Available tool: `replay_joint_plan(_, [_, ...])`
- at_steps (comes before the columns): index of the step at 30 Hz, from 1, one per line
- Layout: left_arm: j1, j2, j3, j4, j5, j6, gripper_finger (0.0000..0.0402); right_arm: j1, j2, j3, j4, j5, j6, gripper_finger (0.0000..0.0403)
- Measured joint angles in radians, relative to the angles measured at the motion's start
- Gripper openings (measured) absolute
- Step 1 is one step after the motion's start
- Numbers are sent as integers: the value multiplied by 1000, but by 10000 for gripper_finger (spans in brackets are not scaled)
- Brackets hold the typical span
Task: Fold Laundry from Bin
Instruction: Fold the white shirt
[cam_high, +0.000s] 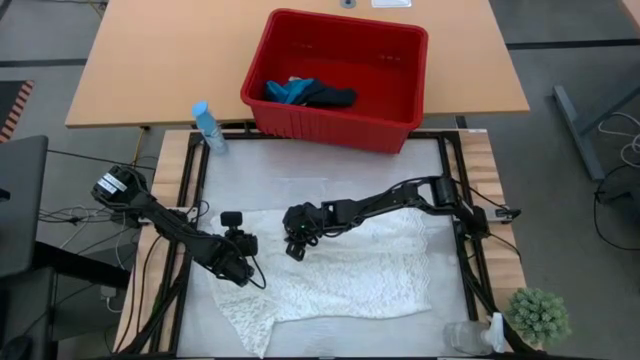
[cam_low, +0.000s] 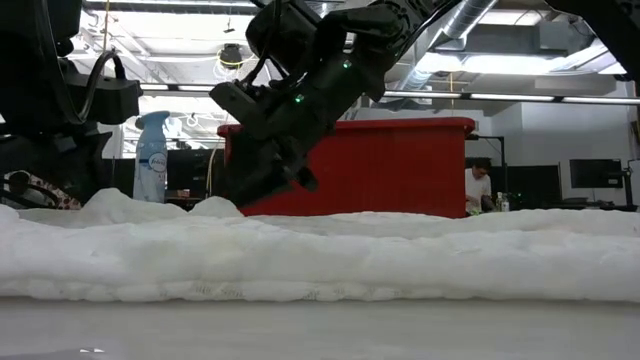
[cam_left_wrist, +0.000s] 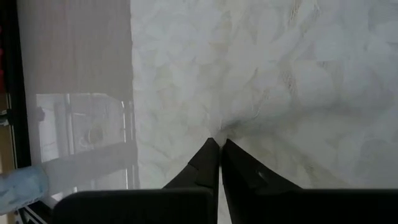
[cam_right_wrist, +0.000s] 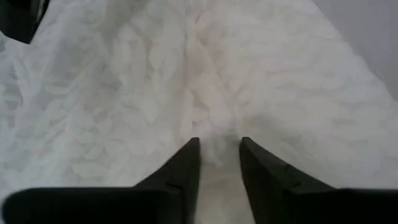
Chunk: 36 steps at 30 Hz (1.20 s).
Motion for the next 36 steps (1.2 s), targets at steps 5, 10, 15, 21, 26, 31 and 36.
replay_joint_plan(5, [0,0,0,0,-2,1,0,0,0,0,-2,0,-5,36])
replay_joint_plan(10, [0,0,0,-1,5,1,0,0,0,0,-1,0,-19,19])
replay_joint_plan(15, [0,0,0,-16,50,0,0,0,-2,0,-1,18,-30,13])
replay_joint_plan(21, [0,0,0,-40,51,1,0,-2,-3,0,-1,26,-33,13])
replay_joint_plan(26, [0,0,1,-59,47,0,0,-7,-15,0,-2,26,-39,13])
replay_joint_plan(31, [0,0,52,-123,-15,-10,0,-6,-35,36,-35,68,-83,13])
replay_joint_plan(36, [0,-1,114,-187,-59,-3,0,-7,-36,72,-90,91,-122,13])
